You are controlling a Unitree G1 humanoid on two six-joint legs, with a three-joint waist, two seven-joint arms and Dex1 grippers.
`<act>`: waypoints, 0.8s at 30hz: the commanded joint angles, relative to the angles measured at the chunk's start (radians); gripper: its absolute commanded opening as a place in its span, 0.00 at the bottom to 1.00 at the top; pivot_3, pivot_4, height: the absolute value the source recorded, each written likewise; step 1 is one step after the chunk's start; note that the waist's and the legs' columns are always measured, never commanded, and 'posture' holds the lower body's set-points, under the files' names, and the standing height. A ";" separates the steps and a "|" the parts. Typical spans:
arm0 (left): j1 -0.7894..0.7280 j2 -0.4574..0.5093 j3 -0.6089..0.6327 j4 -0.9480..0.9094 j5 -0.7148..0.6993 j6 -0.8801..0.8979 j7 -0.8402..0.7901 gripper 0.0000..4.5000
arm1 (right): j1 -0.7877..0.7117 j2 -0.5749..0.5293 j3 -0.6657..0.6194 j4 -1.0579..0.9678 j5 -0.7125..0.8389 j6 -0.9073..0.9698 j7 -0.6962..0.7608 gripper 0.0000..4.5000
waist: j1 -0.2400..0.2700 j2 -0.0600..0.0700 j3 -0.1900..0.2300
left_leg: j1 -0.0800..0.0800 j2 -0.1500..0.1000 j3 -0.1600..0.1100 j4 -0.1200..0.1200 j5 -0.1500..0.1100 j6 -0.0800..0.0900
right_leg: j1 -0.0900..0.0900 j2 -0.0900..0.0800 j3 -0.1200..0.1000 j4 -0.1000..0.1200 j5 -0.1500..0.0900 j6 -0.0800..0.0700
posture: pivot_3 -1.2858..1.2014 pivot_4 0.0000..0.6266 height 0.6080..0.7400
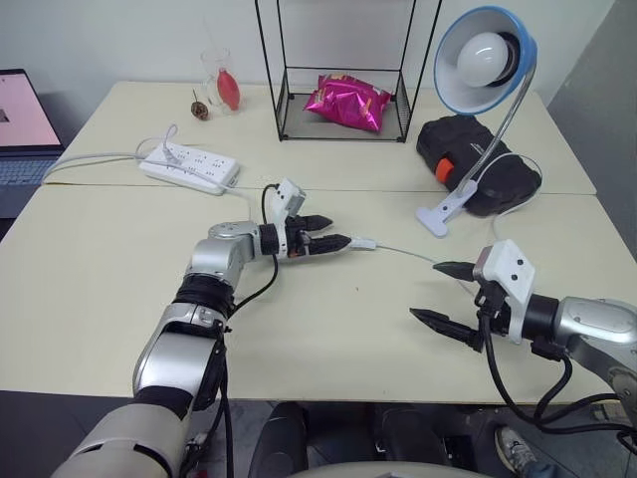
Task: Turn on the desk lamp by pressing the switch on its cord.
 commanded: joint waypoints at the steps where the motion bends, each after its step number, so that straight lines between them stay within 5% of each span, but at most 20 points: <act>1: -0.041 -0.014 -0.019 0.057 0.042 -0.034 -0.073 0.96 | -0.005 -0.009 -0.045 -0.059 0.041 0.028 -0.027 1.00 | 0.000 0.000 0.000 | 0.000 0.000 0.000 0.000 0.000 0.000 | 0.000 0.000 0.000 0.000 0.000 0.000 | 0.52 0.24 1.00; 17: -0.095 -0.066 0.005 0.183 0.110 -0.075 -0.118 0.96 | -0.006 -0.011 -0.049 -0.082 0.095 0.050 -0.093 1.00 | 0.000 0.000 0.000 | 0.000 0.000 -0.001 0.000 0.000 0.000 | 0.000 0.000 0.000 0.000 -0.001 0.001 | 0.52 0.24 1.00; 24: -0.102 -0.078 0.010 0.201 0.128 -0.084 -0.120 0.68 | -0.004 -0.013 -0.044 -0.081 0.097 0.046 -0.098 1.00 | 0.000 0.000 0.000 | 0.000 0.000 -0.001 0.000 0.000 0.000 | 0.000 0.000 0.000 0.000 -0.001 0.001 | 0.52 0.24 1.00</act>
